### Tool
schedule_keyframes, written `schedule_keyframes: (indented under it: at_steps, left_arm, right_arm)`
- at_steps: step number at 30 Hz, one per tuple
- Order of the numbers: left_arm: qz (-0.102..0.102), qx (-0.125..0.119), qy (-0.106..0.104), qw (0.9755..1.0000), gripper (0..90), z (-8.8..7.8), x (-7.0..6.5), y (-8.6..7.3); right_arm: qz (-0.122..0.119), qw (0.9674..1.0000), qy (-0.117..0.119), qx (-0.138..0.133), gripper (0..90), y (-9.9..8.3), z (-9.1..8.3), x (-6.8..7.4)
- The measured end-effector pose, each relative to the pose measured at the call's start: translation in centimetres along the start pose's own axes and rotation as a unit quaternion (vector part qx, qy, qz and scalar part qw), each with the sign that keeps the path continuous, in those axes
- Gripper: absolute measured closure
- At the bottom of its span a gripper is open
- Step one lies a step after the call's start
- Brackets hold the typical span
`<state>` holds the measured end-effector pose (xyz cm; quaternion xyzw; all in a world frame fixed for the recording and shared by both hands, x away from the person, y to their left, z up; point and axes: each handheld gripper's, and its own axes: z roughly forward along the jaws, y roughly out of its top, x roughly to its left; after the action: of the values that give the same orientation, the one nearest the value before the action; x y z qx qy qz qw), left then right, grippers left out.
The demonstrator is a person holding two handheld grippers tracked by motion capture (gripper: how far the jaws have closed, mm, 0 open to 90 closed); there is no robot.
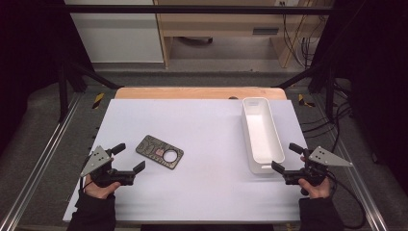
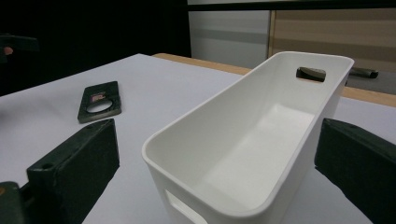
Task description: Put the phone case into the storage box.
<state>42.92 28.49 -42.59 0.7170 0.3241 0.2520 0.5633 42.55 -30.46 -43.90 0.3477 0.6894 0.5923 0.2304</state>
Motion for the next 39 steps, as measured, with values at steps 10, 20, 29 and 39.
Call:
schedule_keyframes:
  at_steps: [10, 20, 29, 39]
  left_arm:
    - [0.001, 0.004, -0.002, 1.0, 0.0, 0.3, -0.2, 0.6]
    - [0.001, 0.01, 0.004, 0.9999, 0.0, 0.8, -0.3, 1.5]
    - [0.0, 0.026, 0.018, 0.9995, 1.3, 2.1, -0.1, 2.8]
    - [0.001, 0.048, 0.044, 0.9979, 7.1, 3.4, 0.7, 3.2]
  right_arm:
    - [-0.002, 1.0, 0.001, 0.001, 0.4, 0.0, 0.0, -0.1]
    - [-0.006, 1.0, 0.001, 0.005, 0.4, 0.1, 0.0, 0.1]
    - [-0.007, 1.0, 0.0, 0.006, 0.4, 0.1, 0.0, 0.1]
    - [-0.009, 0.9999, -0.001, 0.007, 0.4, 0.0, 0.1, 0.1]
